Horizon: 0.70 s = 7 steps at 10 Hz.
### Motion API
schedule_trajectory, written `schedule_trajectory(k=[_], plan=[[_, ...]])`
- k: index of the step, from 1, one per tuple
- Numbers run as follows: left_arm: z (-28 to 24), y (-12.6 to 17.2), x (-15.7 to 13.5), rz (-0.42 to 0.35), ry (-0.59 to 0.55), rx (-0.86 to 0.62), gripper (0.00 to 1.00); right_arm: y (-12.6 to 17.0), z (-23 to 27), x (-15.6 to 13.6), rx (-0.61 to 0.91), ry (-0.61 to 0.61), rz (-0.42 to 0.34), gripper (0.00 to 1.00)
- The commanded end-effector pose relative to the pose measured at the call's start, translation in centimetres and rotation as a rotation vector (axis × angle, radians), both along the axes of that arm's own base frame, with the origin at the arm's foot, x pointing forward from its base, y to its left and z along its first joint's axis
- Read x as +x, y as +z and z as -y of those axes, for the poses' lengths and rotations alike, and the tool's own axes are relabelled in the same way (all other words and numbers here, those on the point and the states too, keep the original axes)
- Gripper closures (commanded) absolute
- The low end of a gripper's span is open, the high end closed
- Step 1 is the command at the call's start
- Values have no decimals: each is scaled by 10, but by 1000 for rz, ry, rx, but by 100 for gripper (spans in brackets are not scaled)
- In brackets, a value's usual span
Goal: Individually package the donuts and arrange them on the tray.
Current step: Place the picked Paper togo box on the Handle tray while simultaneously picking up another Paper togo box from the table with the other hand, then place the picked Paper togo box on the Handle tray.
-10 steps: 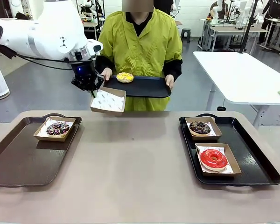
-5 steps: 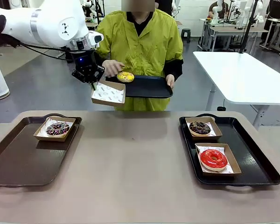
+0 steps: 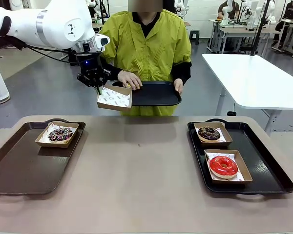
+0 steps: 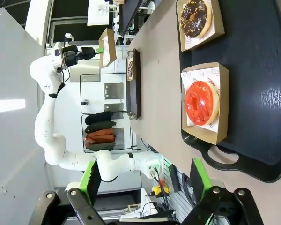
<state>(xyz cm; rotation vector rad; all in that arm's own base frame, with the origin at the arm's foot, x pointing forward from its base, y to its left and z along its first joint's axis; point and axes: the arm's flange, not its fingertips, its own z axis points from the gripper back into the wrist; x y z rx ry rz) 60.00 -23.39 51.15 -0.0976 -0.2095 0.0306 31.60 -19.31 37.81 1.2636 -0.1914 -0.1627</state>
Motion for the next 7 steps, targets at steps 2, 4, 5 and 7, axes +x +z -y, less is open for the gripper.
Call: schedule_trajectory(k=[2, 4, 5, 7], plan=[[-1, 1, -3, 10, -2, 0, 100, 1, 1, -4, 6, 2, -14, 0], [-1, 1, -3, 10, -2, 0, 100, 1, 1, -4, 6, 2, -14, 0], [-1, 1, -3, 10, -2, 0, 100, 1, 1, -4, 6, 2, -14, 0], [-1, 1, -3, 10, -2, 0, 100, 1, 1, -4, 6, 2, -14, 0]])
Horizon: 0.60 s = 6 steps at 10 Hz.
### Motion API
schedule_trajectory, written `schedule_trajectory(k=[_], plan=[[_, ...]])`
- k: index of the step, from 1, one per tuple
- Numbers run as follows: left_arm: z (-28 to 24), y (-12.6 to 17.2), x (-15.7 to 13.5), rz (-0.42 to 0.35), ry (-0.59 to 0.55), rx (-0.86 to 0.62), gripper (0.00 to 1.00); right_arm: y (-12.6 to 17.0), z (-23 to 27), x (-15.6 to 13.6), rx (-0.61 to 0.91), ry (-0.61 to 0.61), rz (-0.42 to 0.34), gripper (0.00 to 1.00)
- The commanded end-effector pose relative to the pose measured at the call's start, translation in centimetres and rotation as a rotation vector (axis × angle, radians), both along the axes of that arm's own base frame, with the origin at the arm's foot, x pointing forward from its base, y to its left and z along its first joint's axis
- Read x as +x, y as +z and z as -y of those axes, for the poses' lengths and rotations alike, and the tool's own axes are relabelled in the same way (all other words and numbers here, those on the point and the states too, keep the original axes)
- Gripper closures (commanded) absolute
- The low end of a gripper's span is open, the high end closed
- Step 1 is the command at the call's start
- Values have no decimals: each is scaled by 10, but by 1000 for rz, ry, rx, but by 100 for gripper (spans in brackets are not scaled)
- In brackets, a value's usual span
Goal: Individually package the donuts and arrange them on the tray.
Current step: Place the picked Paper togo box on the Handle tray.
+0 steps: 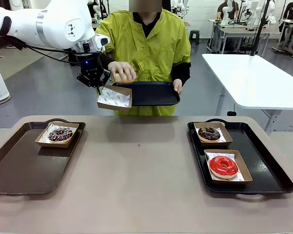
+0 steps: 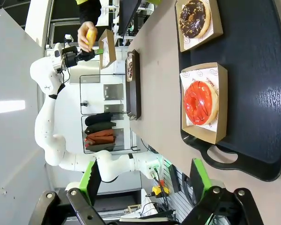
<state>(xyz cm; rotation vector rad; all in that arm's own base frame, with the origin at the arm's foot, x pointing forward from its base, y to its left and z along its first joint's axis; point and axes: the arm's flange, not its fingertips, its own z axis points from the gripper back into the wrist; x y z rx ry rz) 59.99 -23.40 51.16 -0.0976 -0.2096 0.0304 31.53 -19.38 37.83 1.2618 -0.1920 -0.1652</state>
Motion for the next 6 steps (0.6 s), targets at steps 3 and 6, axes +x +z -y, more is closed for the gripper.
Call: schedule_trajectory(k=[3, 6], plan=[[-1, 1, -2, 9, -2, 0, 100, 1, 0, -3, 8, 4, -12, 0], [-1, 1, -2, 9, -2, 0, 100, 1, 0, -3, 8, 4, -12, 0]])
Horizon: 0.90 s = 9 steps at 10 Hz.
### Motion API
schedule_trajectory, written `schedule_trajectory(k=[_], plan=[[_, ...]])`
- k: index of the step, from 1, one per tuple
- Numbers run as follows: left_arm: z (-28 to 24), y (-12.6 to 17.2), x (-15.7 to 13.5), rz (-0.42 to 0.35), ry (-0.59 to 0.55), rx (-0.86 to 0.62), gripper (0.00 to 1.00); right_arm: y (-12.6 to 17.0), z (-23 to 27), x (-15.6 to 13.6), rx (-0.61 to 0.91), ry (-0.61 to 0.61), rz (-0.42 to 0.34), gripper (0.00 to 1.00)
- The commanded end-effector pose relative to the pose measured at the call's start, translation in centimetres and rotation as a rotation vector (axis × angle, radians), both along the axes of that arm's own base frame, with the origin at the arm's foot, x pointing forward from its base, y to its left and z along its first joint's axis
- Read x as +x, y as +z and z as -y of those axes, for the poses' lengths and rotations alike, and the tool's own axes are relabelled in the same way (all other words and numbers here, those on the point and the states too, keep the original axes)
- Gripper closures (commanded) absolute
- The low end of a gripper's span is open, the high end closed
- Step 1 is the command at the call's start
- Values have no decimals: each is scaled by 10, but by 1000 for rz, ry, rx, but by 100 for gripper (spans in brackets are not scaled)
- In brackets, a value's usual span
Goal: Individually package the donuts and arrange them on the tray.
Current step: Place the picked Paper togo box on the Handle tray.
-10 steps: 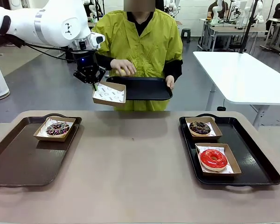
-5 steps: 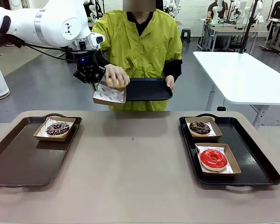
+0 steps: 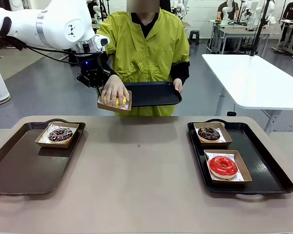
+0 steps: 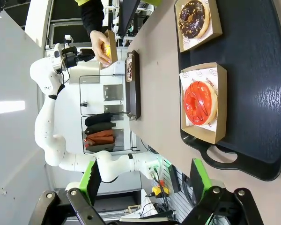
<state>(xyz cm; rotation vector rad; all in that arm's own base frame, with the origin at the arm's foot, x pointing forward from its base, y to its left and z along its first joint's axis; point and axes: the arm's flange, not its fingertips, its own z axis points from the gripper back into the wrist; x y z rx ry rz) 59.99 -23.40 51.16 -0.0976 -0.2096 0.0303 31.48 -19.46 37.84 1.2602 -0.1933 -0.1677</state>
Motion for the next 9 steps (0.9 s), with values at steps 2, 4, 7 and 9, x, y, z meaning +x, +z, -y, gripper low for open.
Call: schedule_trajectory(k=[2, 4, 7, 9], plan=[[-2, 1, -2, 9, -2, 0, 100, 1, -1, -3, 9, 7, -12, 0], [-2, 1, -2, 9, -2, 0, 100, 1, -1, -3, 9, 7, -12, 0], [0, 0, 0, 0, 0, 0, 99, 1, -1, -3, 9, 7, -12, 0], [-40, 17, -41, -87, -77, -48, 99, 1, -1, -3, 9, 7, -12, 0]])
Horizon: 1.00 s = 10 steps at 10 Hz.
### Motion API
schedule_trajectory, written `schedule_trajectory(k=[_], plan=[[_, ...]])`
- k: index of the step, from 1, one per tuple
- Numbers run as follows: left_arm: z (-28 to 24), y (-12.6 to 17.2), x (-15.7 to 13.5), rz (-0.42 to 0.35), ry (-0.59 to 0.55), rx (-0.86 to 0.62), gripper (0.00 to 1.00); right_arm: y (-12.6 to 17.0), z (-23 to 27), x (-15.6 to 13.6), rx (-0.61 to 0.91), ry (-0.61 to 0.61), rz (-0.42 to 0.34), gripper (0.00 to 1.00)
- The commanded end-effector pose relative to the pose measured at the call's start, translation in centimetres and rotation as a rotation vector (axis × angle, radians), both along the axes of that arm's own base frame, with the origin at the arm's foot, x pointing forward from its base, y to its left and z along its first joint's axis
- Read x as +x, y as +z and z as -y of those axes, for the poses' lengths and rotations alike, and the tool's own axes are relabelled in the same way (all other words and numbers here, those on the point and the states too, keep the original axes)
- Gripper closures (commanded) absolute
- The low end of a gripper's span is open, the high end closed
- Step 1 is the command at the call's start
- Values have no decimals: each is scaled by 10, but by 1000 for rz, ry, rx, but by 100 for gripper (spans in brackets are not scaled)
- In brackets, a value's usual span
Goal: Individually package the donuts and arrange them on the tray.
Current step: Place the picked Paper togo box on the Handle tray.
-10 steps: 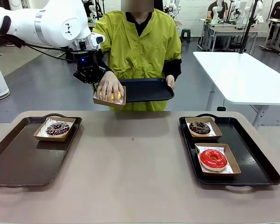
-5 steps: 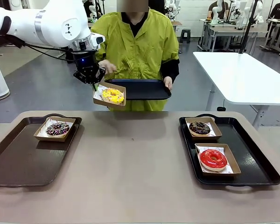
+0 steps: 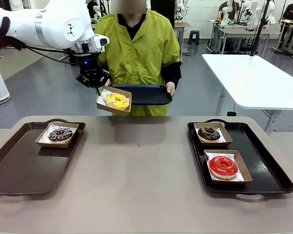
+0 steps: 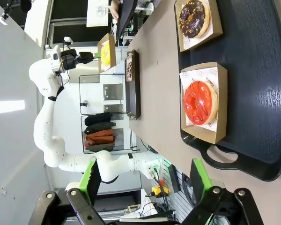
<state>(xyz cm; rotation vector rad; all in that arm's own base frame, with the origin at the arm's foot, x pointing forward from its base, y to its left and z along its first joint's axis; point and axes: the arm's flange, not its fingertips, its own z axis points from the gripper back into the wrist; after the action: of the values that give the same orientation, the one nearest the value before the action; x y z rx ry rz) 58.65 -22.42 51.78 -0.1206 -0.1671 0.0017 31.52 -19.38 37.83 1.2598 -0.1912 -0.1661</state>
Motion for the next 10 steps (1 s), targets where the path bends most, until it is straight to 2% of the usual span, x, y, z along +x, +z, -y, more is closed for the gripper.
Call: schedule_trajectory(k=[1, 4, 6, 9, 10], plan=[[-56, 18, -50, -65, -56, -44, 99, 1, 0, -3, 10, 4, -11, 0], [-125, 17, -118, -65, -116, 77, 99, 1, 0, -3, 10, 4, -11, 0], [-169, 6, -154, -75, -79, 146, 99, 1, 0, -3, 10, 4, -11, 0], [-200, -3, -169, -77, 25, 165, 99, 1, 0, -3, 10, 4, -11, 0], [-192, -1, -159, -69, 86, 190, 99, 1, 0, -3, 10, 4, -11, 0]])
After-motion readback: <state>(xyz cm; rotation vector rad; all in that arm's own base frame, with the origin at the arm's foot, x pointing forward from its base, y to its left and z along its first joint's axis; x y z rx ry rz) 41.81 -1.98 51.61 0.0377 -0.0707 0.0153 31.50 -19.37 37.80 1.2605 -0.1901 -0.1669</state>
